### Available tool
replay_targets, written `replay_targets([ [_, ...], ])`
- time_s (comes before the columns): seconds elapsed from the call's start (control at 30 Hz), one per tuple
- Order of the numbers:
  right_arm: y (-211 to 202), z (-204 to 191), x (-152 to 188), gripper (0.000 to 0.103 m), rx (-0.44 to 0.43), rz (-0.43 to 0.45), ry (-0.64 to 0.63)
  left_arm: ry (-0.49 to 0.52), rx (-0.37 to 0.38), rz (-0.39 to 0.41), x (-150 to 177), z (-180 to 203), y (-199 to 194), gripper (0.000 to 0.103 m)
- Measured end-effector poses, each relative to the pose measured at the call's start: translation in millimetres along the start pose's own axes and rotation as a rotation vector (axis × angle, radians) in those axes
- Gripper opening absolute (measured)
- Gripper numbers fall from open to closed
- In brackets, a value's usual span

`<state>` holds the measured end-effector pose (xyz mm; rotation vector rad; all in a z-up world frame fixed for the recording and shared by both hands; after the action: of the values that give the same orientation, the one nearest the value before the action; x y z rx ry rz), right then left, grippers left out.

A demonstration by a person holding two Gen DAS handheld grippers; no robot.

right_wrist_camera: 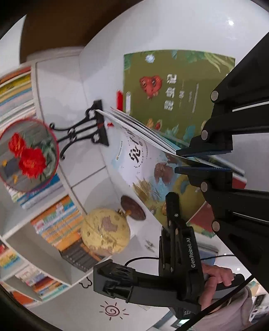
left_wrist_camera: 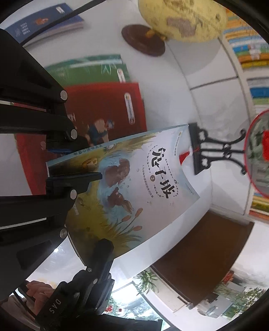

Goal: Organize books

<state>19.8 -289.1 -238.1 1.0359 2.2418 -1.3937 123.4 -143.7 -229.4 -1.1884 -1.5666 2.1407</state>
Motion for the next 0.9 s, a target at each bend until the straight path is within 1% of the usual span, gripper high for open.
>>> replay_targets([
  [0.23,5,-50,-5,0.009,-0.043,-0.007,-0.070,-0.059,-0.058,0.043,16,-37,-41,0.011],
  [0.4,15,-97,-3,0.009,-0.083,-0.016,-0.120,-0.106,-0.104,0.075,32,-66,-69,0.011],
  [0.5,17,-123,-2,0.009,-0.108,-0.018,-0.146,-0.131,-0.101,0.098,38,-82,-85,0.011],
  [0.57,19,-140,-3,0.009,-0.129,-0.017,-0.167,-0.139,-0.125,0.113,44,-92,-94,0.011],
  [0.67,26,-168,-1,0.009,-0.137,-0.023,-0.212,-0.171,-0.133,0.114,56,-109,-99,0.011],
  [0.7,29,-171,1,0.009,-0.127,-0.029,-0.214,-0.189,-0.117,0.117,64,-119,-101,0.012],
  [0.73,34,-171,3,0.009,-0.100,-0.045,-0.204,-0.218,-0.082,0.120,71,-126,-103,0.012],
  [0.77,36,-167,5,0.009,-0.098,-0.056,-0.165,-0.240,-0.048,0.120,77,-131,-103,0.012],
  [0.8,35,-162,7,0.009,-0.134,-0.059,-0.113,-0.238,-0.039,0.118,80,-131,-103,0.012],
  [0.83,33,-159,10,0.009,-0.170,-0.058,-0.066,-0.219,-0.049,0.105,83,-128,-100,0.012],
  [0.87,34,-159,13,0.009,-0.171,-0.062,-0.054,-0.197,-0.065,0.089,85,-125,-96,0.012],
  [0.9,36,-162,18,0.009,-0.149,-0.074,-0.073,-0.186,-0.074,0.078,87,-122,-93,0.012],
])
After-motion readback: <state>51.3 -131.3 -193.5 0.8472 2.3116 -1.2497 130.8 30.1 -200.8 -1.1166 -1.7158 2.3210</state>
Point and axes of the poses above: each gripper's, at about its wrist camera, not at the fingertips, and y roughly the way its jaws point, z to its right, x to its underside, the point moved 3 cm from there along y, roughly the way its jaws point, and after that the axes turned 4 degrees about y, right-handed, at the moved point
